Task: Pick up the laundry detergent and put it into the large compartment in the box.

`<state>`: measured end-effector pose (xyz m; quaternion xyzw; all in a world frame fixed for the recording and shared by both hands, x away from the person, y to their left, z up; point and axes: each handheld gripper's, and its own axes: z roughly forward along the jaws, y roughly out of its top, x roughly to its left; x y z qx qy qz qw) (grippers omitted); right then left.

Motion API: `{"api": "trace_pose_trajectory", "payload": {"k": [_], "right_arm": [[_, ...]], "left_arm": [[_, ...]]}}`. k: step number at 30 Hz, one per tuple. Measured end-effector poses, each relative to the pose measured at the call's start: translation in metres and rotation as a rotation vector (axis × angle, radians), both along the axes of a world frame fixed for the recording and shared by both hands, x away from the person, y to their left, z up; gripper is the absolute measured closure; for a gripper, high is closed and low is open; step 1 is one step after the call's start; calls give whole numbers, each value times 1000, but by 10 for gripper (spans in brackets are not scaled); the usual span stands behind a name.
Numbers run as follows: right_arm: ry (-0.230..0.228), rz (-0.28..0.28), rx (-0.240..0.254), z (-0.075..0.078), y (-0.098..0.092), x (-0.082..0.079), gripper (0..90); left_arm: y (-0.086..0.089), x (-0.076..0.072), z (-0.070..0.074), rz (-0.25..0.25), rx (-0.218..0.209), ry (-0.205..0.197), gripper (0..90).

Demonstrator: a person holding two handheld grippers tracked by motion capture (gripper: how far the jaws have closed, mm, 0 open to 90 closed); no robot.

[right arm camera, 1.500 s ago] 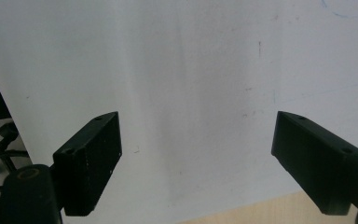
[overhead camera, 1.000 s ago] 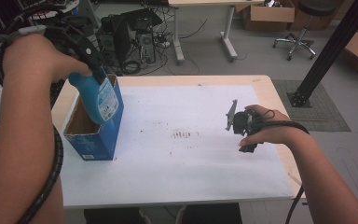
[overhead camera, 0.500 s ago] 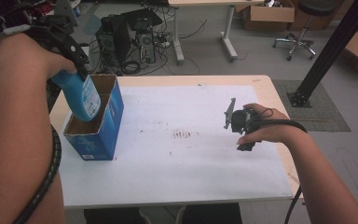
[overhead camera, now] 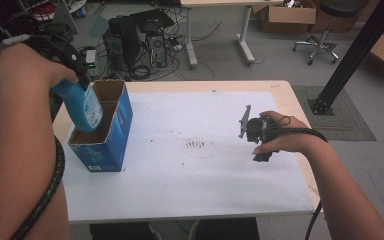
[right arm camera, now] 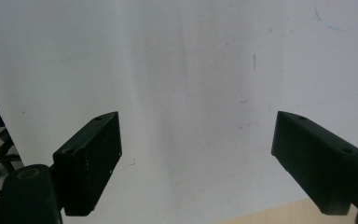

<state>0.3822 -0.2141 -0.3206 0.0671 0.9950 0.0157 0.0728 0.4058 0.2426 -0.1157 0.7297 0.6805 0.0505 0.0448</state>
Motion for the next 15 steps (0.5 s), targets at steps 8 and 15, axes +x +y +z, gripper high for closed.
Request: {"api": "trace_pose_trajectory", "payload": {"k": [8,15], "right_arm": [[3,-1,1,-3,-1,0,160],[1,-4,3,-4,0,-1,160]], "left_arm": [[1,6,-19,-10,2,-4,396],[5,11,-45,-14,-6,18,396]]}}
